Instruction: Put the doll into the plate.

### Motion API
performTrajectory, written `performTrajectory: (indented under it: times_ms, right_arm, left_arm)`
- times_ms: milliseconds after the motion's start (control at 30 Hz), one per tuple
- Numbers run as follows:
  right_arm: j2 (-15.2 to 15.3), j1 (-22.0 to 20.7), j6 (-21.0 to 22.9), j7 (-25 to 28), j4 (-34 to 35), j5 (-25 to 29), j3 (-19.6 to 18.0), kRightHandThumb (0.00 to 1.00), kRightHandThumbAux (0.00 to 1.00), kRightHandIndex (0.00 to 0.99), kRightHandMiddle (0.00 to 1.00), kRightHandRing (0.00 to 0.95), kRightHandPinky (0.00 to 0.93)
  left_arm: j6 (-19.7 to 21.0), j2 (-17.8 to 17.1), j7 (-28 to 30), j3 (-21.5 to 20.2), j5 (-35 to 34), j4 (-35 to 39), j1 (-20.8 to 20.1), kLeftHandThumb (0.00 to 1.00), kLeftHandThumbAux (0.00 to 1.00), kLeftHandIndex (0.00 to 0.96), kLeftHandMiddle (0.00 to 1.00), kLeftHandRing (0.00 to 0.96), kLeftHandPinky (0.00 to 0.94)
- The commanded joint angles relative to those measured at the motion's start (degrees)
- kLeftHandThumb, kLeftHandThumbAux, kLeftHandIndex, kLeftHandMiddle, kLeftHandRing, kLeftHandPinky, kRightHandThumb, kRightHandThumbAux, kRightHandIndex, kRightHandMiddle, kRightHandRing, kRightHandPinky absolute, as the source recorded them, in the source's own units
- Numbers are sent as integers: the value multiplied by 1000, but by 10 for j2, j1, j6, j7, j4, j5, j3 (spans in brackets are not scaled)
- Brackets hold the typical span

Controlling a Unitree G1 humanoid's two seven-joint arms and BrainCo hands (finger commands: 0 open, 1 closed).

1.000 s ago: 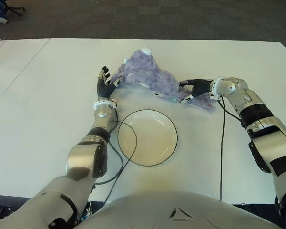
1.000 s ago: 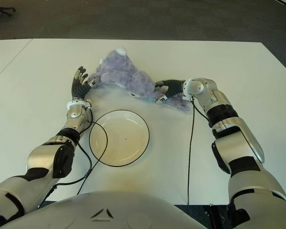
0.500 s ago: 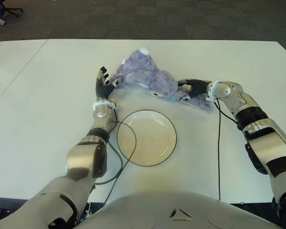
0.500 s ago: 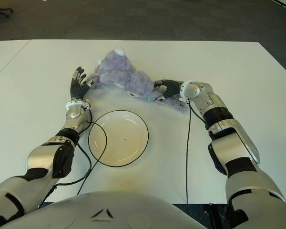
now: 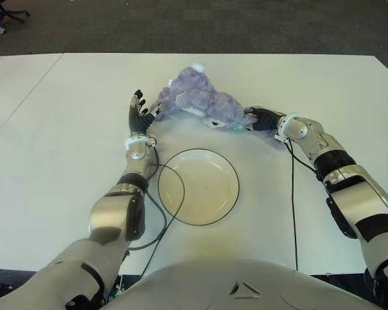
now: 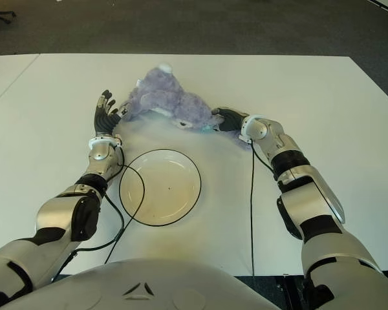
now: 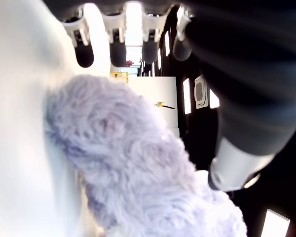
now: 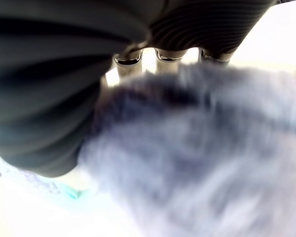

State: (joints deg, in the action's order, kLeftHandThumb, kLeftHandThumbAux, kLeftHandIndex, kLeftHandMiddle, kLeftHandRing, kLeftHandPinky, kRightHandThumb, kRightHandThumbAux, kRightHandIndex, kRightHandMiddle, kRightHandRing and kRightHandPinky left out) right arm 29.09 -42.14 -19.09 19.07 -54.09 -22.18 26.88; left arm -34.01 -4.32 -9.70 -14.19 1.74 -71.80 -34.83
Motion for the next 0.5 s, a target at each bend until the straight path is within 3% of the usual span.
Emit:
performTrajectory:
  times_ms: [33, 367, 500]
  right_arm:
    - [-27, 74, 17, -25, -52, -14, 1, 694, 717, 432, 675, 685, 731]
    - [-60, 83, -43, -144, -68, -38, 0, 700, 716, 436, 767, 781, 832]
    - [-92, 52, -49, -202, -125, -56, 5, 701, 717, 439, 789, 799, 829]
  left_arm:
    - [52, 29, 2, 5, 3, -52, 92, 69, 763, 45, 81, 89, 121]
    - [47, 30, 7, -4, -4, -51, 93, 88, 760, 59, 90, 98, 129]
    - [51, 30, 6, -1, 0, -51, 92, 91, 760, 63, 91, 99, 120]
